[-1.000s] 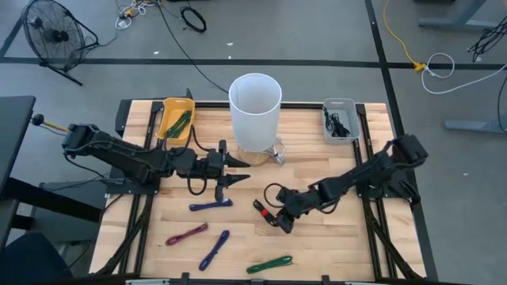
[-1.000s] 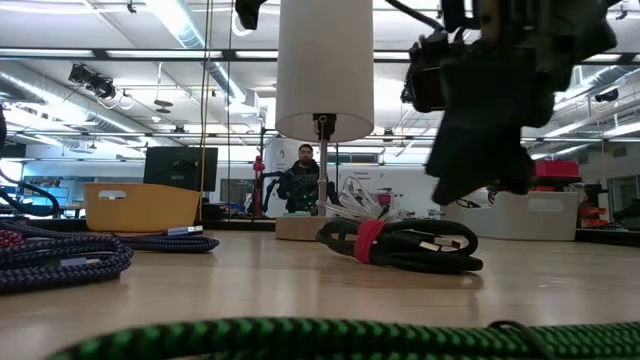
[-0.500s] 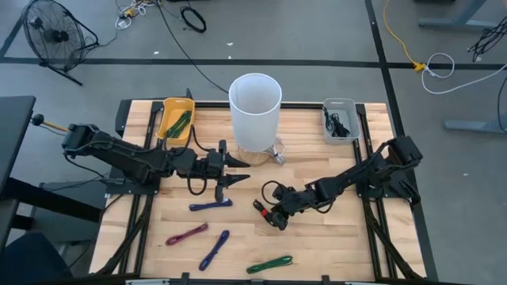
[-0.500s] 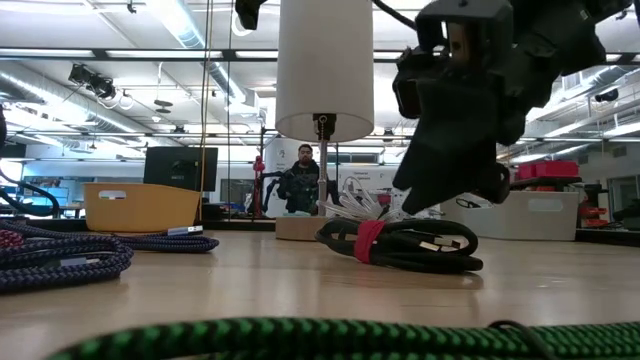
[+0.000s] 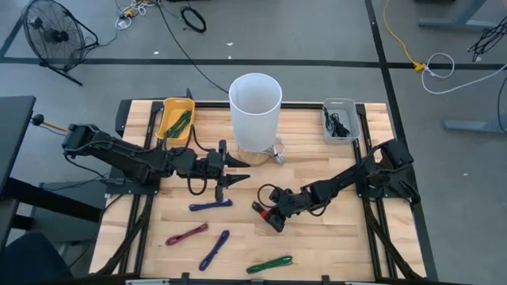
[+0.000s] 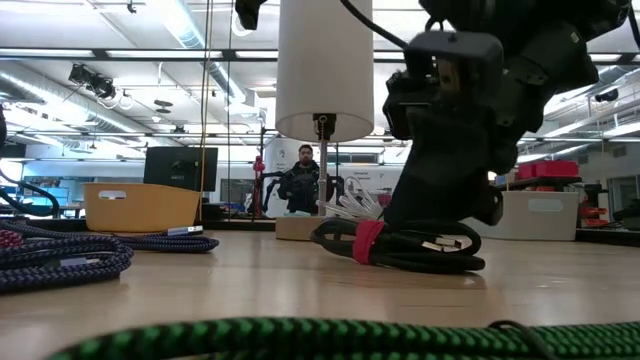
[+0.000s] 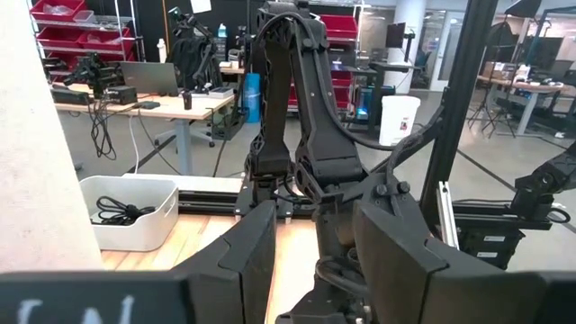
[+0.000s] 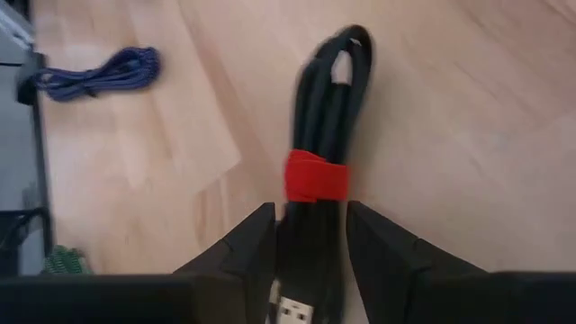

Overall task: Pick & Place USB Port
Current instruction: Put the black USB cable into the gray bin

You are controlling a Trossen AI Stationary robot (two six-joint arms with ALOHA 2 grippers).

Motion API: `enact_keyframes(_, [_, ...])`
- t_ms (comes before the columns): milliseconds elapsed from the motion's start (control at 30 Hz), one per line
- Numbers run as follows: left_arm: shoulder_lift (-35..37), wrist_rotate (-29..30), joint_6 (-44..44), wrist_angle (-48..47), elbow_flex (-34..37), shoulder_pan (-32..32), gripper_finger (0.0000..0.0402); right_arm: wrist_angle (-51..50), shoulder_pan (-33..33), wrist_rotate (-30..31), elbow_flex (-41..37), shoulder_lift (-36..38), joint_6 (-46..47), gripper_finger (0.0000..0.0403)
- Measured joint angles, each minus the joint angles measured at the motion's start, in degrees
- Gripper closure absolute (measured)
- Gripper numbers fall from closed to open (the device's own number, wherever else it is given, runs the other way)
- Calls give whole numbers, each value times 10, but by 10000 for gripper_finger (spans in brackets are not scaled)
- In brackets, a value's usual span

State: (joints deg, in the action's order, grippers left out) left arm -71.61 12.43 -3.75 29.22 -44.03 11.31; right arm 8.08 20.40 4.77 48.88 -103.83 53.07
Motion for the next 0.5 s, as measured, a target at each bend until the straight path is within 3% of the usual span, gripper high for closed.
enact_keyframes(300, [0, 0, 0, -4, 0, 0, 246, -26, 3, 15, 1, 0, 5, 278])
enact_keyframes(400, [0, 0, 0, -4, 0, 0, 246, -35, 3, 15, 1, 0, 11, 315])
enact_keyframes(500, [0, 0, 0, -4, 0, 0, 246, -44, 3, 12, 1, 1, 18, 379])
